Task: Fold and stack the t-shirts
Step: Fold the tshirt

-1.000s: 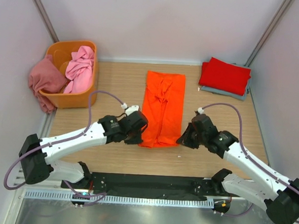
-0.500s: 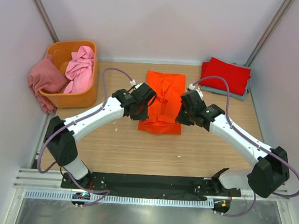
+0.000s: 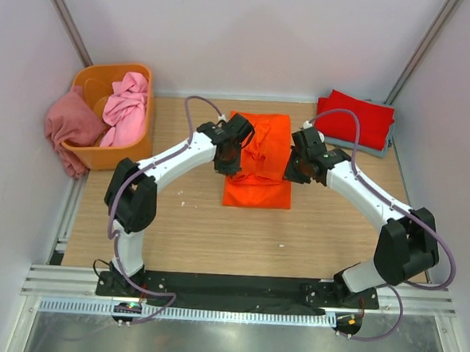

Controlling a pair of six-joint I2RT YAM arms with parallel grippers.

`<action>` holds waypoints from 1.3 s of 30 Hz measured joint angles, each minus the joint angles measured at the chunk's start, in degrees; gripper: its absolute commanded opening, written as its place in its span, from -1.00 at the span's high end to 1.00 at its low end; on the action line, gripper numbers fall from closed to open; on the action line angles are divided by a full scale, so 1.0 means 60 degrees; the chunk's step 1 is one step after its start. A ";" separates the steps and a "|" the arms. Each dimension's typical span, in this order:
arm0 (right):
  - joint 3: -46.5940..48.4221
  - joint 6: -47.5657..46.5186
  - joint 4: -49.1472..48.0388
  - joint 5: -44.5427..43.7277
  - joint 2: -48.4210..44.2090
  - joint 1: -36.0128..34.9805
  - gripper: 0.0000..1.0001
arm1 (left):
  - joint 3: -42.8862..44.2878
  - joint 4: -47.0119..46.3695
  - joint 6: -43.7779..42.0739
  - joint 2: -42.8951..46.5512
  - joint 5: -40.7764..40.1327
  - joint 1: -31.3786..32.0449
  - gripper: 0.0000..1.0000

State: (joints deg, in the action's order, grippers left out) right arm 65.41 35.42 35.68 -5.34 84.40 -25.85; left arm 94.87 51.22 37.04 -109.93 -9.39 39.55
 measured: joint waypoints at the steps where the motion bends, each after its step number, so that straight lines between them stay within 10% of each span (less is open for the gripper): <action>1: 0.0011 -0.0033 -0.0055 0.0055 0.0102 0.0058 0.98 | 0.0131 0.0007 -0.0047 -0.0160 0.0007 -0.0036 0.91; 13: 0.0882 -0.0444 -0.0463 0.0645 0.1796 0.0725 0.97 | 0.1869 0.0280 -0.0561 -0.1701 0.0106 -0.0576 0.84; 20: 0.2157 -0.0688 -0.0393 0.0834 0.3840 0.1089 -0.15 | 0.3195 0.0619 -0.0976 -0.3319 0.0313 -0.0962 -0.34; 23: 0.3235 -0.0776 -0.0087 0.0681 0.4885 0.1333 -0.23 | 0.4233 0.0863 -0.1056 -0.4277 0.0499 -0.1231 -0.49; 31: 0.4863 -0.0856 0.0688 -0.0299 0.4772 0.1541 -0.26 | 0.5923 0.1512 -0.1290 -0.4229 0.0164 -0.1712 -0.55; 39: 0.1978 -0.0637 -0.0346 0.0707 0.1698 0.0685 0.46 | 0.2871 0.0758 -0.1217 -0.0678 -0.0069 -0.1734 -0.29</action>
State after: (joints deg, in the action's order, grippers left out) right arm 77.28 31.59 33.61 -1.10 94.59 -21.74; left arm 112.09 55.77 29.74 -113.99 -9.80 29.15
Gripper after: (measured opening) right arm 0.354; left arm 0.688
